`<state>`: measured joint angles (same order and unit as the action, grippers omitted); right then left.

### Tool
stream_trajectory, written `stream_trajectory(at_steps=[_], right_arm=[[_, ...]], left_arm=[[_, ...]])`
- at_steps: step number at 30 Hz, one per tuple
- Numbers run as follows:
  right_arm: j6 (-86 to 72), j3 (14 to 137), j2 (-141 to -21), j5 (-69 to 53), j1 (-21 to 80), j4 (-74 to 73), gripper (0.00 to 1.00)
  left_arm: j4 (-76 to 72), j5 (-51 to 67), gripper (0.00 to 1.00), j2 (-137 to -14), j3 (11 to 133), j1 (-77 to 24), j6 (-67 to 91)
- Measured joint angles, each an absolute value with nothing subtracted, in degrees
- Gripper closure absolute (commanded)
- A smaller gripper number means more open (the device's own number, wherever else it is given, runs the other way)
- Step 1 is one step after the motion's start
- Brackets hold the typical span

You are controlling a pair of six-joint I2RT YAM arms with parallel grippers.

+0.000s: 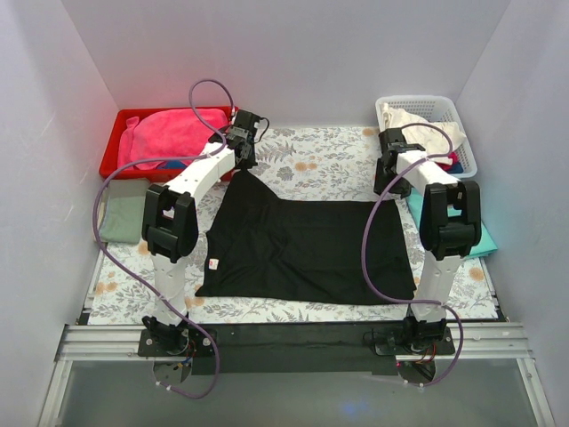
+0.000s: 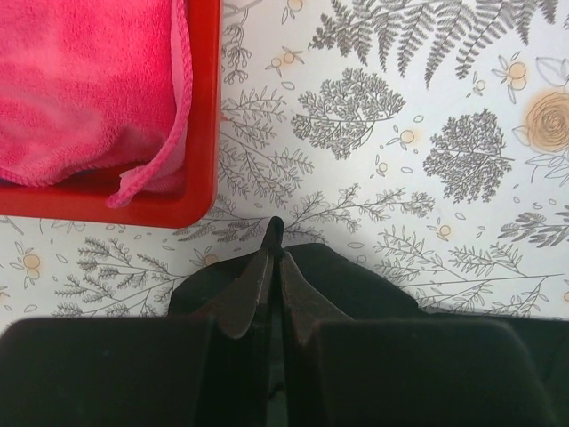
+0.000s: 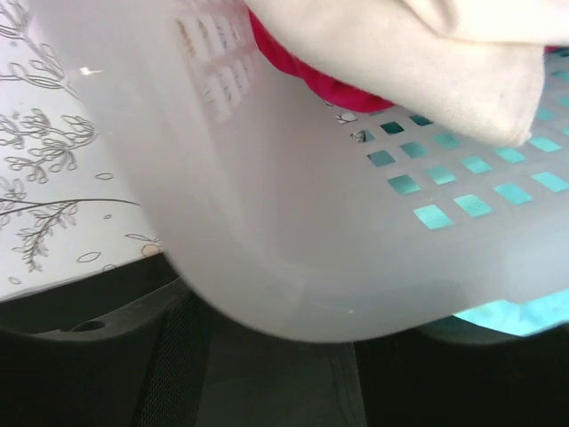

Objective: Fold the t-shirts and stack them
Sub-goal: Grap the side of the flattened tshirt furthest away from the robot with both arms

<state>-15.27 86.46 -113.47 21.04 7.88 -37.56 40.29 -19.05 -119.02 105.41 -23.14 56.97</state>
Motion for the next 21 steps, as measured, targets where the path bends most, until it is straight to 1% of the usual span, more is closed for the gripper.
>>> stream_trajectory(at_steps=[6, 11, 16, 21], right_arm=[[-15.35, 86.72, -115.09, 20.88, 6.15, -39.0, 0.41], [-15.33, 86.7, -115.13, 19.57, 5.21, -39.2, 0.49], [-15.94, 86.28, -115.13, 18.09, 5.1, -39.13, 0.52], [-16.62, 84.77, -114.67, 16.86, 5.04, -38.22, 0.53]], left_arm=[[41.01, -19.09, 1.0, -119.02, 104.92, -23.38, 57.47], [41.58, -19.09, 1.0, -119.02, 104.92, -23.51, 57.67], [41.89, -19.14, 1.0, -119.02, 104.92, -23.55, 57.89], [42.11, -19.22, 1.0, -119.02, 104.92, -23.55, 58.0]])
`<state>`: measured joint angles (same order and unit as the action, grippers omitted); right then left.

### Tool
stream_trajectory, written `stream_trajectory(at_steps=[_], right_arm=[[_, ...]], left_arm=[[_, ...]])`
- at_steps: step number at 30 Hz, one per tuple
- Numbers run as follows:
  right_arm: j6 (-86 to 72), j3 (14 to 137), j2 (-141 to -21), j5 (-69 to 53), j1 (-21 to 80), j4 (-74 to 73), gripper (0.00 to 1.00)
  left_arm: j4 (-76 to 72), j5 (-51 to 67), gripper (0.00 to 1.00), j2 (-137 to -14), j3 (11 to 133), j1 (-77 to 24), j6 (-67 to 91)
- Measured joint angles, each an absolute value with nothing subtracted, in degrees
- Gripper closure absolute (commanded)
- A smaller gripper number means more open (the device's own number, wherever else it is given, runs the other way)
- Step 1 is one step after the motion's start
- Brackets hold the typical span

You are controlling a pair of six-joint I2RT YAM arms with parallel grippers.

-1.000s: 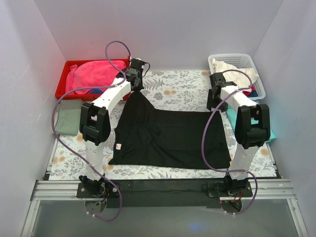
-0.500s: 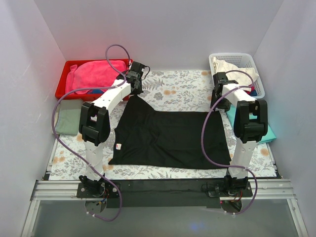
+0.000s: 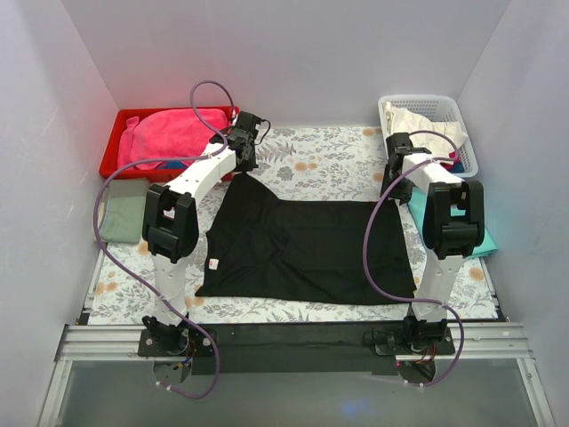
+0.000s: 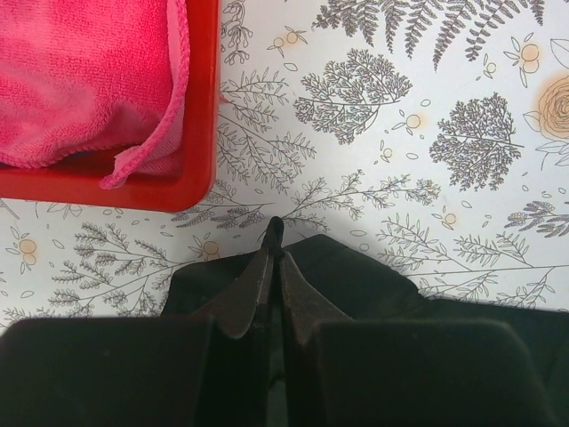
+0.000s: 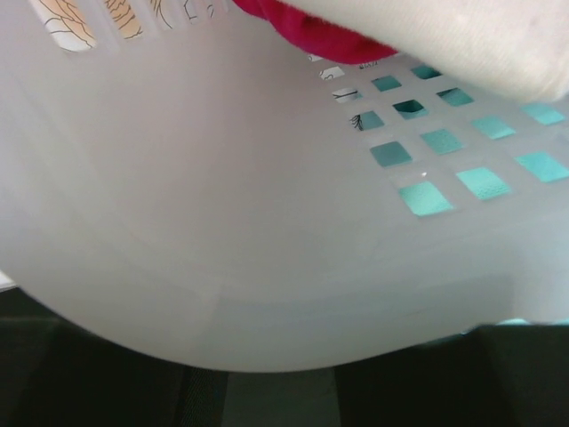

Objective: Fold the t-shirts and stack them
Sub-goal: Grap the side of the flattened tshirt furthest away from the robot with both arms

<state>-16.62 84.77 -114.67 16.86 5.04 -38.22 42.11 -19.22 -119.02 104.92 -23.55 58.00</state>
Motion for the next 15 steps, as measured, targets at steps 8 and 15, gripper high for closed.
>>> stream_trajectory(at_steps=[8, 15], right_arm=[[-16.84, 82.52, -113.82, 16.43, 4.99, -35.7, 0.53], [-17.17, 81.91, -113.75, 17.02, 5.45, -34.46, 0.53]], left_arm=[[42.7, -20.56, 1.0, -116.22, 102.91, -23.55, 60.23], [43.97, -25.5, 1.0, -107.28, 98.32, -23.55, 64.36]])
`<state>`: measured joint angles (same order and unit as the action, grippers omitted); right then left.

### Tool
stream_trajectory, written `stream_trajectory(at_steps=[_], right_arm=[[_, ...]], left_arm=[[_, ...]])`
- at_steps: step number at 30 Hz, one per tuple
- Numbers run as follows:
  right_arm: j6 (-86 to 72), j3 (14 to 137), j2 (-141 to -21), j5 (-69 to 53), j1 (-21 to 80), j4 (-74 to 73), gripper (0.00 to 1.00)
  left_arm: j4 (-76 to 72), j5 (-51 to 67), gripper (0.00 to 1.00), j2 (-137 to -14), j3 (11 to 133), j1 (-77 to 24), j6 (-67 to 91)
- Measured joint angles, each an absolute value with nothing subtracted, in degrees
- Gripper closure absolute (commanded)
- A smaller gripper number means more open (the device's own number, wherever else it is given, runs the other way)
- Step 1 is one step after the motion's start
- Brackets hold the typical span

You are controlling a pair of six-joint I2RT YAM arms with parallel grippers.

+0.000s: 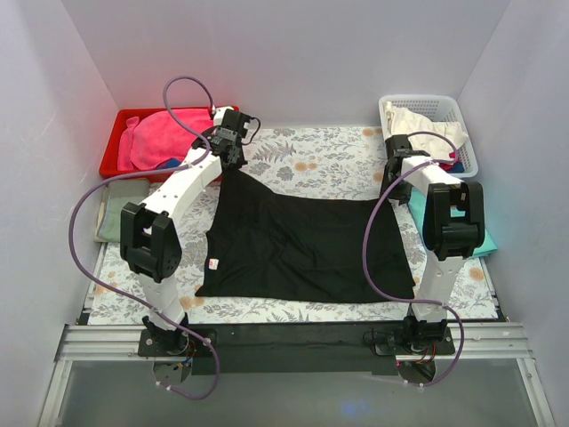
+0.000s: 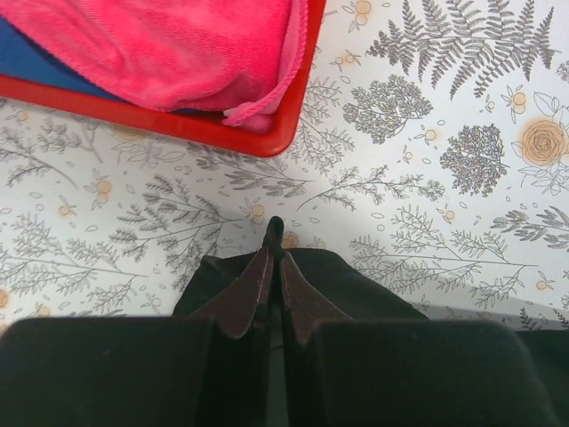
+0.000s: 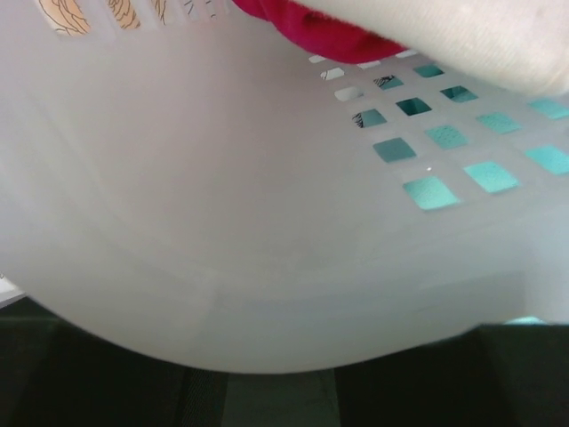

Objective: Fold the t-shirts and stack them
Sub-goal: Grap the side of the flattened tshirt furthest away from the robot with both arms

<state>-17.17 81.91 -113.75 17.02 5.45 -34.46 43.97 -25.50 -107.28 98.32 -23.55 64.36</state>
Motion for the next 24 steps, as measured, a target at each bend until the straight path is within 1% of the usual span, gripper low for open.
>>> stream_trajectory(at_steps=[4, 11, 24], right_arm=[[-17.45, 81.93, -114.41, 18.96, 6.68, -34.37, 0.53], [-18.04, 82.5, -115.9, 24.73, 9.23, -34.46, 0.53], [-17.82, 83.94, -116.29, 26.11, 14.55, -35.16, 0.54]], left_arm=[[44.38, -26.89, 1.0, -104.68, 96.77, -23.55, 65.1], [45.71, -26.52, 1.0, -105.12, 95.96, -23.55, 65.06], [50.76, -27.0, 1.0, -113.58, 98.08, -23.55, 65.67]])
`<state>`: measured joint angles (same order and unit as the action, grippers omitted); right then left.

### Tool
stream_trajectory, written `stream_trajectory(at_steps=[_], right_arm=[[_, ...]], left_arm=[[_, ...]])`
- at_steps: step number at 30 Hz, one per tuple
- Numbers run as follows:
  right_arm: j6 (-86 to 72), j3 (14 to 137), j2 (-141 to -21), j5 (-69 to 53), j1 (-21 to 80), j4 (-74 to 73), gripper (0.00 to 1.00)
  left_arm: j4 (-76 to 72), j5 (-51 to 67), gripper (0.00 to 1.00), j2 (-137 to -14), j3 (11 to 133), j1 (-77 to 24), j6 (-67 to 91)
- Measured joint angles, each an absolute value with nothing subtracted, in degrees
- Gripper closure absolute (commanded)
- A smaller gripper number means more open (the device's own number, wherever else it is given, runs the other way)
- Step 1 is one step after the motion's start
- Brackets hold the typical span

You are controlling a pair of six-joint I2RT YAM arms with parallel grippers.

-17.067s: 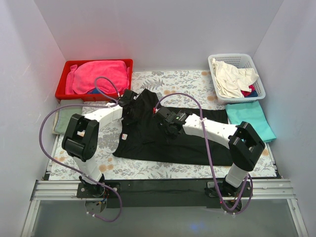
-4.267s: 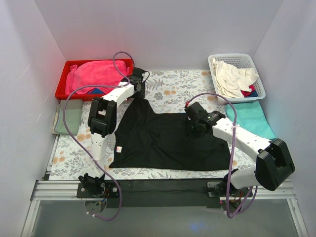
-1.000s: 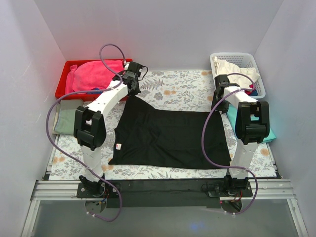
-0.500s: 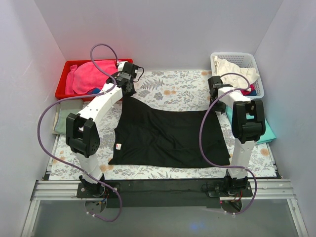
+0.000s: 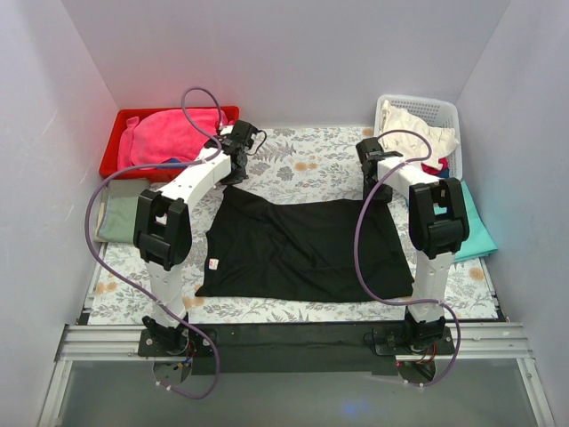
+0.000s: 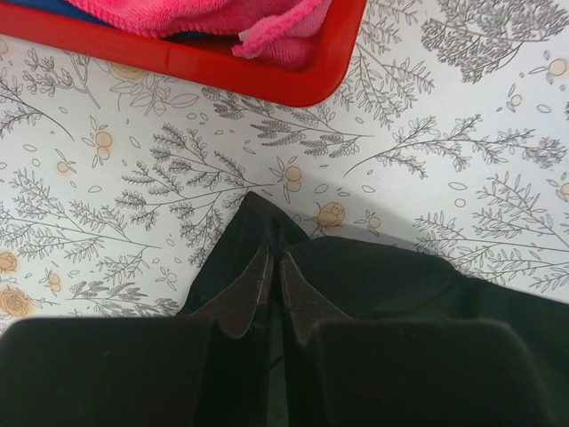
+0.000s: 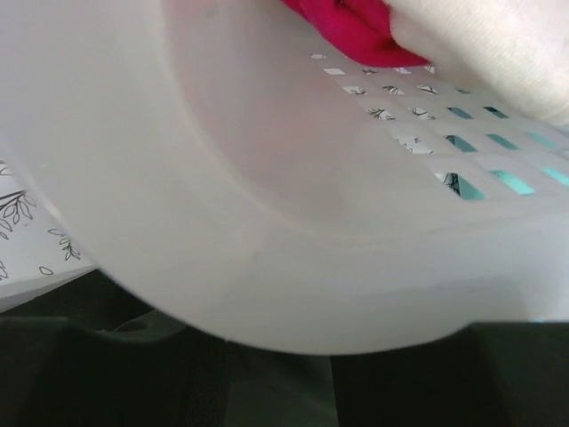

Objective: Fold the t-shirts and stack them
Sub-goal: Grap the side of the flattened tshirt furthest away from the robot with both arms

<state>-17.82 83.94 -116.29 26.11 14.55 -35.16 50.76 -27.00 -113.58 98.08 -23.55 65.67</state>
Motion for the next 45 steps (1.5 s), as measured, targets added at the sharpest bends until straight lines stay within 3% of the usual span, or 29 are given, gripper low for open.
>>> stream_trajectory(at_steps=[13, 24, 45], right_arm=[[-18.09, 84.99, -117.62, 31.44, 14.52, -37.36, 0.55], [-18.7, 87.02, -118.58, 33.85, 6.07, -43.35, 0.57], [-17.72, 91.37, -109.36, 29.47, 10.13, -40.64, 0.56]], left_arm=[[50.96, -26.85, 1.0, -113.58, 99.7, -23.55, 65.87], [50.92, -26.0, 1.0, -113.58, 99.63, -23.55, 65.84], [49.28, -23.9, 1.0, -113.58, 99.24, -23.55, 65.41]])
